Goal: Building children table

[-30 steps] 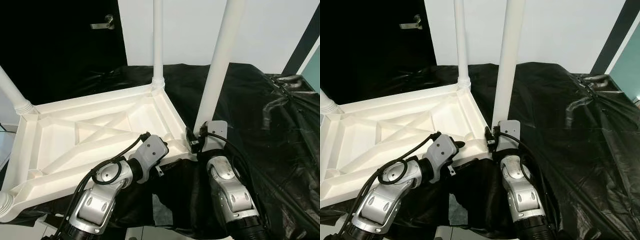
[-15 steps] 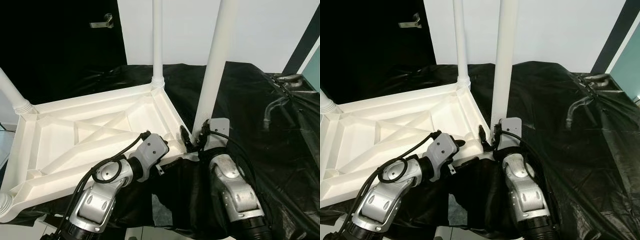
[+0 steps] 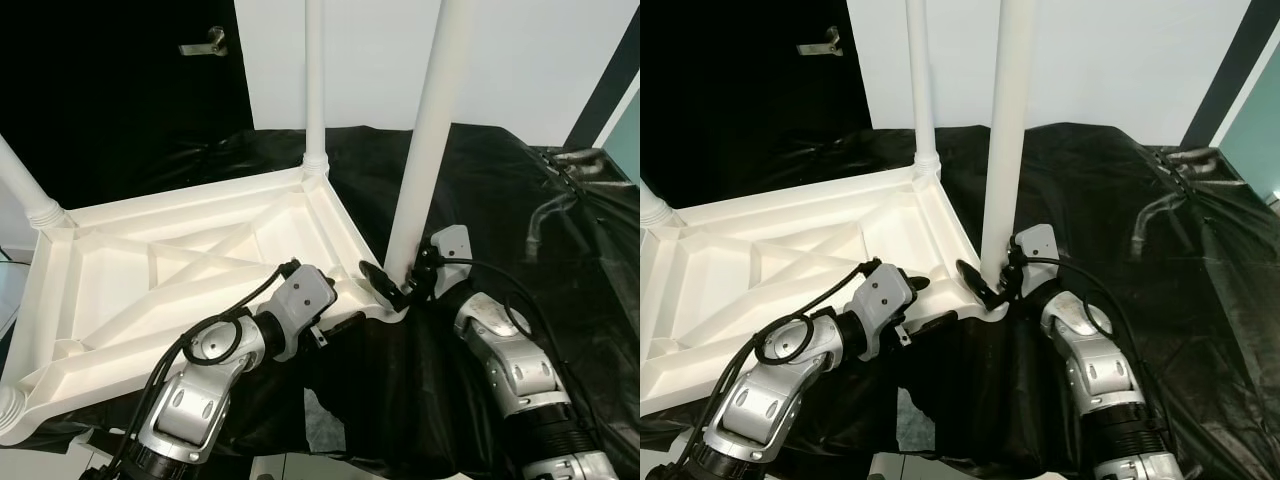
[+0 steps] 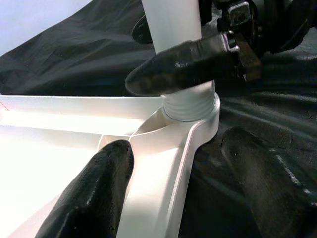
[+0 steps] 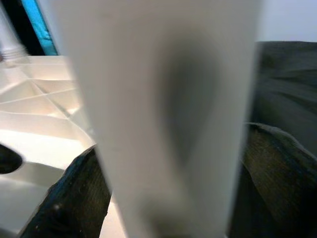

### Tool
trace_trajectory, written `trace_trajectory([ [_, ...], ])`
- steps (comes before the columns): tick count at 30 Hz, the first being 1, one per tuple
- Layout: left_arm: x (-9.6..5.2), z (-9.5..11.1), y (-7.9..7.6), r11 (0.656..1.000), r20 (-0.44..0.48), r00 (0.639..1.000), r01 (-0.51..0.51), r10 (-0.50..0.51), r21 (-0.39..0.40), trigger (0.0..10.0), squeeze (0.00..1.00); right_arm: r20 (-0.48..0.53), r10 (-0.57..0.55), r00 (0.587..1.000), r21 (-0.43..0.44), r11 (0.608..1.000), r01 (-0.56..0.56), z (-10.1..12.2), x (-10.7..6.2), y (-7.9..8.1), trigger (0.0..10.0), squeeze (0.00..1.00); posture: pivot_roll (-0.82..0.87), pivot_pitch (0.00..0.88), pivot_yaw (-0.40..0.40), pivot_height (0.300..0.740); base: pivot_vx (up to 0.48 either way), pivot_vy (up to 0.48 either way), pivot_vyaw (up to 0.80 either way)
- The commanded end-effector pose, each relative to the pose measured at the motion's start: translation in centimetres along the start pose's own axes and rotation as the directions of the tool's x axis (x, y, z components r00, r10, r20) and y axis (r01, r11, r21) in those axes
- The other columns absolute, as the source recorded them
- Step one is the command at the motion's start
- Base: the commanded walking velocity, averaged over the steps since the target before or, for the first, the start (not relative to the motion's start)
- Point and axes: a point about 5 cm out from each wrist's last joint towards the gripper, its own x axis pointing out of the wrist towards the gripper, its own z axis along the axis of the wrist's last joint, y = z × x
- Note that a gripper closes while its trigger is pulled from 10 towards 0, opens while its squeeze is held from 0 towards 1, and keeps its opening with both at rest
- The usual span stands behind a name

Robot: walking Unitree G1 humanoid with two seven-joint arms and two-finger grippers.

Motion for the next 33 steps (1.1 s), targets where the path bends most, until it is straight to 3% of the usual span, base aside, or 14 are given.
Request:
trace_trajectory([
  [1,0.1,0.1,0.3,1.000,0.006,1.000,-0.029,0.029,0.002,10.0,0.00,0.002,0.021,1.000,-0.003,1.000,-0.021,-0.1,0.1,-0.1,10.0,0.00,0.08,0.000,-0.018,0.740,0.000,0.000,0.00],
  [2,0.1,0.2,0.2,1.000,0.012,1.000,-0.025,0.025,0.004,10.0,0.00,-0.003,0.087,0.996,0.000,0.996,-0.087,-0.2,0.5,-0.1,10.0,0.00,0.08,0.000,-0.019,0.740,0.000,0.000,0.00],
  [6,0.2,0.4,0.1,1.000,0.018,1.000,-0.022,0.021,0.005,10.0,0.00,-0.016,0.147,0.989,-0.014,0.989,-0.147,-0.3,0.8,0.0,9.9,0.00,0.09,0.000,-0.019,0.740,0.000,0.000,0.00],
  [7,0.3,0.7,0.0,1.000,0.037,0.999,-0.014,0.014,-0.002,10.0,0.00,-0.048,0.225,0.973,-0.048,0.973,-0.227,-0.6,1.2,0.0,0.0,0.00,0.09,0.000,-0.025,0.740,0.000,0.000,0.00],
  [20,0.4,0.7,-0.1,1.000,0.041,0.999,-0.020,0.019,0.005,10.0,0.00,-0.088,0.245,0.965,-0.067,0.966,-0.252,-1.8,0.5,-0.5,0.0,0.00,0.09,0.000,-0.031,0.740,0.000,0.000,0.00],
  [21,0.4,0.6,-0.1,1.000,0.040,0.999,-0.018,0.018,0.006,10.0,0.00,-0.089,0.232,0.969,-0.056,0.970,-0.237,-1.9,0.5,-0.5,6.8,0.00,0.08,0.000,-0.028,0.740,0.000,0.000,0.00],
  [22,0.5,0.6,-0.1,1.000,0.040,0.999,-0.015,0.015,0.008,10.0,0.00,-0.083,0.208,0.975,-0.050,0.976,-0.213,-1.9,0.4,-0.4,10.0,0.00,0.08,0.000,-0.028,0.740,0.000,0.000,0.00],
  [25,0.5,0.6,-0.2,1.000,0.039,0.999,-0.014,0.013,0.009,10.0,0.00,-0.078,0.193,0.978,-0.047,0.979,-0.197,-1.9,0.3,-0.3,10.0,0.00,0.08,0.000,-0.027,0.740,0.000,0.000,0.00],
  [29,0.5,0.5,-0.4,1.000,0.040,0.999,0.002,-0.002,0.006,10.0,0.00,-0.172,-0.025,0.985,-0.069,0.998,0.014,-3.2,0.0,-0.6,10.0,0.00,0.07,0.000,-0.025,0.740,0.000,0.000,0.00],
  [30,0.6,0.5,-0.4,1.000,0.038,0.999,0.002,-0.002,0.007,10.0,0.00,-0.182,-0.095,0.979,-0.037,0.995,0.090,-3.5,0.0,-0.6,10.0,0.00,0.06,0.000,-0.025,0.740,0.000,0.000,0.00],
  [33,0.7,0.5,-0.4,1.000,0.035,0.999,0.001,-0.001,0.009,10.0,0.00,-0.192,-0.175,0.966,-0.023,0.985,0.174,-3.7,-0.2,-0.3,10.0,0.00,0.06,0.000,-0.021,0.740,0.000,0.000,0.00],
])
